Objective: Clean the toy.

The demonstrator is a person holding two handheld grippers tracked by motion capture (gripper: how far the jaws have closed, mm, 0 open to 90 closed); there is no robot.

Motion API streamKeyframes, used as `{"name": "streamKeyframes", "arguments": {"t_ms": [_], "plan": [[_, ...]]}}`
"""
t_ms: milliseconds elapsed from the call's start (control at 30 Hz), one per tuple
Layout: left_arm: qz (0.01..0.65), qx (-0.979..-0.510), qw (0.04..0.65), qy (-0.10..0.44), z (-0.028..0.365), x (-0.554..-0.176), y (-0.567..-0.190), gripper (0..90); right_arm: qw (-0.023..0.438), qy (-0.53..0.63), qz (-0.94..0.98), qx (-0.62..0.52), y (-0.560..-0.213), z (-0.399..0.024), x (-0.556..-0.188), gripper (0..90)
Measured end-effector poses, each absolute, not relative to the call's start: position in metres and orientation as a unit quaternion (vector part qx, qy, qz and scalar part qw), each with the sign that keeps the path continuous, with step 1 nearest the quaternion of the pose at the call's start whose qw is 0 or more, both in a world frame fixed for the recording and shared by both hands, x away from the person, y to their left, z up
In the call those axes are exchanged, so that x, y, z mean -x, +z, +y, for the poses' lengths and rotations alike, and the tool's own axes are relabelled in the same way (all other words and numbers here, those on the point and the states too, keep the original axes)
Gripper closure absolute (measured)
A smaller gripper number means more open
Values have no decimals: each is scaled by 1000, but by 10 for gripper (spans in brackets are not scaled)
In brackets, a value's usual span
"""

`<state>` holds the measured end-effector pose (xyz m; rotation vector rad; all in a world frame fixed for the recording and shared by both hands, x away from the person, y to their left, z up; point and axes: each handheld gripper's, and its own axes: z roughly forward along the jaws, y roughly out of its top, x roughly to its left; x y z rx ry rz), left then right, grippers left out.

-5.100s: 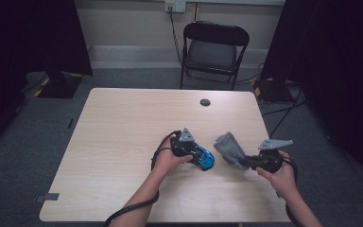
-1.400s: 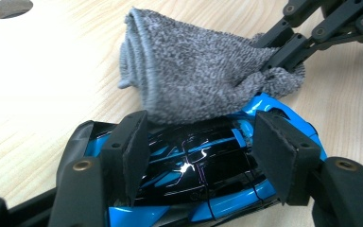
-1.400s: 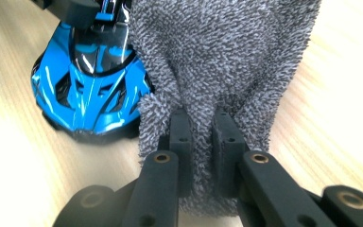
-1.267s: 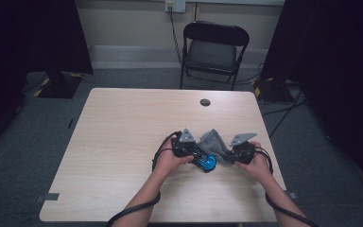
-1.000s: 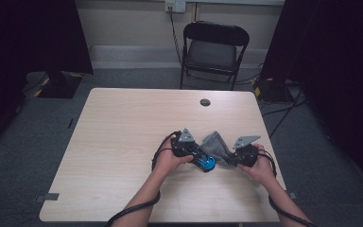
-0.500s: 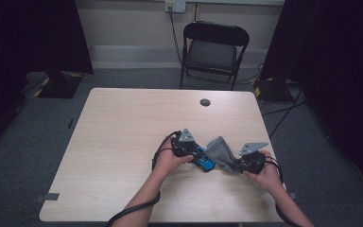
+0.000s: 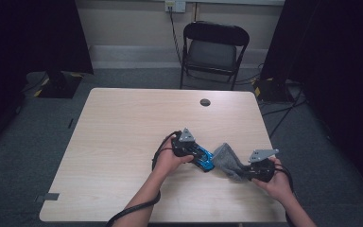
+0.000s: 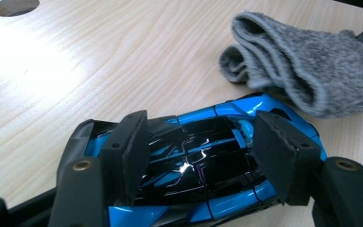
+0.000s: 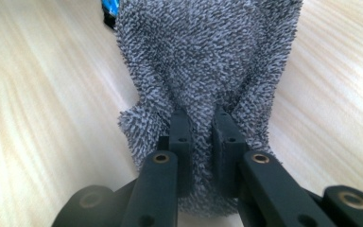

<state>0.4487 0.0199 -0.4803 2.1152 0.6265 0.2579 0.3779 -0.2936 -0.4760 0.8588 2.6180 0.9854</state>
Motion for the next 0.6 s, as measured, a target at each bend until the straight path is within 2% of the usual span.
{"name": "streamKeyframes", "arguments": {"t_ms": [333,600], "plan": [[254,-853,444,105,20,-448,-480,370,117,359,868,-322,-463,-316,-368,809],[253,-853,444,105,20,-448,-480,370,140,382,845,-347,-446,-315,-385,809]]}}
